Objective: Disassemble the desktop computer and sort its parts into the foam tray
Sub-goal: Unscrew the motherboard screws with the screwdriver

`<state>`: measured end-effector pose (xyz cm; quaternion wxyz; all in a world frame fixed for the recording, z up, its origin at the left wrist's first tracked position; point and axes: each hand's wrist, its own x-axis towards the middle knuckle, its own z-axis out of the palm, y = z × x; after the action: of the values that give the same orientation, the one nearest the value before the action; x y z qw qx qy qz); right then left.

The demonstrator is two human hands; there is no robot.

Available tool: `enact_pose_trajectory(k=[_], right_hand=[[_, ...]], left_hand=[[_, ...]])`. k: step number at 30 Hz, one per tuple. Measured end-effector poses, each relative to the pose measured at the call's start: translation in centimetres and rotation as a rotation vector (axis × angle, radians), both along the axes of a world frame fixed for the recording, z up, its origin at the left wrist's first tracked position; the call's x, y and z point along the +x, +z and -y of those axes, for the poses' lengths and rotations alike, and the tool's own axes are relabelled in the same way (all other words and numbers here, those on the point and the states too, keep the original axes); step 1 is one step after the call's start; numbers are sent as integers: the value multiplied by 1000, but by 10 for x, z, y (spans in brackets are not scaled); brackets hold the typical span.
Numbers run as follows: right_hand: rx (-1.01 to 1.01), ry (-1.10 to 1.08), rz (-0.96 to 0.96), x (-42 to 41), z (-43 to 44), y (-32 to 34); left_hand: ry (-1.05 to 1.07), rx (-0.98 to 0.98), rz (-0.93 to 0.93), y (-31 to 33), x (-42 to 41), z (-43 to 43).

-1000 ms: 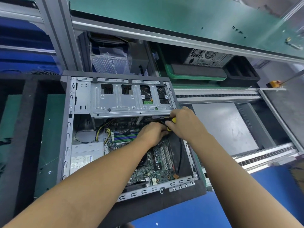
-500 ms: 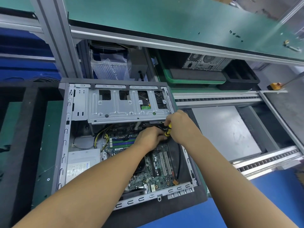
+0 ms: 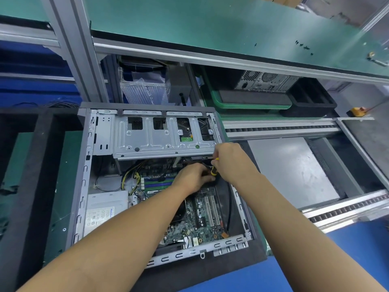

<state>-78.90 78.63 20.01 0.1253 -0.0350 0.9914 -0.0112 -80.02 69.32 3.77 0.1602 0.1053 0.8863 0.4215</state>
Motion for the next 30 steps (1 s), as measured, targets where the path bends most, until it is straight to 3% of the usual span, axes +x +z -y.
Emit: enact_pose_trajectory(k=[8,14,22,26,30], right_hand=[[-129,20,43,4,-6,1],[-148,-70,-21,6,-10,-7],[-207,50,-34,5,-16,-6],[-185,103,-19,7,-18,-9],[-160,22,-157,11,-16,-11]], left_hand=[[41,-60,-109,1,4,0],[47,-60,-42,2,2,-2],[-62,110,37,4,0,6],[-33,76,35,4,0,4],[35,24,46,3,0,1]])
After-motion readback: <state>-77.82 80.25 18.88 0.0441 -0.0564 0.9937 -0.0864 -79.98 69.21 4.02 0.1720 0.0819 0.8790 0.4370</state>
